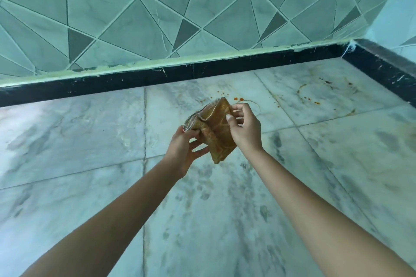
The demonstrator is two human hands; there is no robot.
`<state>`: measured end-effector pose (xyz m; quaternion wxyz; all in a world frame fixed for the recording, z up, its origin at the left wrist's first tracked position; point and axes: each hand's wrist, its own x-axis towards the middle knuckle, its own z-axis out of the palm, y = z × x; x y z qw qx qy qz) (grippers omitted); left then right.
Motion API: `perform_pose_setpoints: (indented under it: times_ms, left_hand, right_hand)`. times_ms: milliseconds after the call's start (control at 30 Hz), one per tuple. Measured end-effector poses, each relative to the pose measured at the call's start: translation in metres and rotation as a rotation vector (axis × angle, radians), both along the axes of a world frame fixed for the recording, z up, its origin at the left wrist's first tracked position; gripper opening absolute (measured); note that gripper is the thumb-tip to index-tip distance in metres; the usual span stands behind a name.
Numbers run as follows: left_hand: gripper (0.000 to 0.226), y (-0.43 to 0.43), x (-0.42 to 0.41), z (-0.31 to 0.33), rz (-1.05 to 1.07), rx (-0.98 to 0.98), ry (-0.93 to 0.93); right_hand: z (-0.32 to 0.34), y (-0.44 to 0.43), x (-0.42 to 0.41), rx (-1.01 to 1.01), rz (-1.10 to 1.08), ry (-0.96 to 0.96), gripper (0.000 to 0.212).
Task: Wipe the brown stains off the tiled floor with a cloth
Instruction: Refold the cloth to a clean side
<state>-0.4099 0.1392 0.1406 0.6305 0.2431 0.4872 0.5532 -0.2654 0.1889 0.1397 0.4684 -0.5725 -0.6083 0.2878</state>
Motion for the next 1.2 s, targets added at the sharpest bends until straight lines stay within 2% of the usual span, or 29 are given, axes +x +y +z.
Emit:
perform_pose_setpoints:
  times_ms: [67, 167, 233, 300, 433, 533, 600, 700, 767, 867, 1000, 1100, 1200]
  left_hand:
    - [0.019, -0.002, -0.004, 0.007, -0.017, 0.009, 0.011]
    - [0.018, -0.006, -0.007, 0.013, -0.080, 0.025, 0.010]
    - [0.018, -0.008, -0.005, 0.017, -0.120, 0.037, 0.004]
    - [0.018, -0.010, 0.000, 0.019, -0.145, 0.037, -0.005]
    - [0.018, -0.014, 0.012, 0.020, -0.183, 0.069, -0.037]
    - [0.022, -0.019, 0.014, 0.022, -0.210, 0.106, -0.043]
    - [0.025, -0.019, 0.011, 0.025, -0.234, 0.120, -0.043]
    - [0.029, -0.018, 0.001, 0.028, -0.250, 0.114, -0.018]
    - [0.031, -0.019, -0.004, 0.029, -0.252, 0.085, 0.004]
    - [0.030, -0.018, -0.008, 0.032, -0.250, 0.015, 0.078]
    - [0.029, -0.013, -0.015, 0.041, -0.273, -0.078, 0.328]
    - [0.061, -0.011, -0.015, 0.053, -0.319, -0.033, 0.514]
    - [0.078, -0.003, -0.003, 0.068, -0.300, 0.163, 0.501]
  right_hand:
    - [0.007, -0.004, -0.006, -0.020, -0.004, 0.021, 0.017]
    - [0.018, -0.008, -0.007, 0.019, -0.055, -0.089, 0.004]
    - [0.030, -0.008, 0.001, 0.019, -0.110, -0.168, 0.007]
    - [0.041, -0.005, 0.014, -0.020, -0.121, -0.161, 0.007]
    - [0.044, -0.009, 0.022, -0.294, -0.027, 0.067, 0.005]
    - [0.032, -0.017, 0.020, -0.555, 0.019, 0.119, 0.038]
    - [0.027, -0.022, 0.020, -0.572, 0.072, 0.236, 0.032]
    - [0.022, -0.026, 0.022, -0.461, 0.046, 0.382, 0.016]
    - [0.018, -0.025, 0.022, -0.365, -0.010, 0.379, 0.012]
    - [0.023, -0.022, 0.019, -0.144, -0.086, 0.119, 0.010]
    - [0.044, -0.016, 0.022, 0.137, -0.060, -0.185, 0.013]
    - [0.059, -0.010, 0.024, 0.309, 0.003, -0.277, 0.015]
    - [0.073, -0.005, 0.022, 0.516, 0.018, -0.333, 0.013]
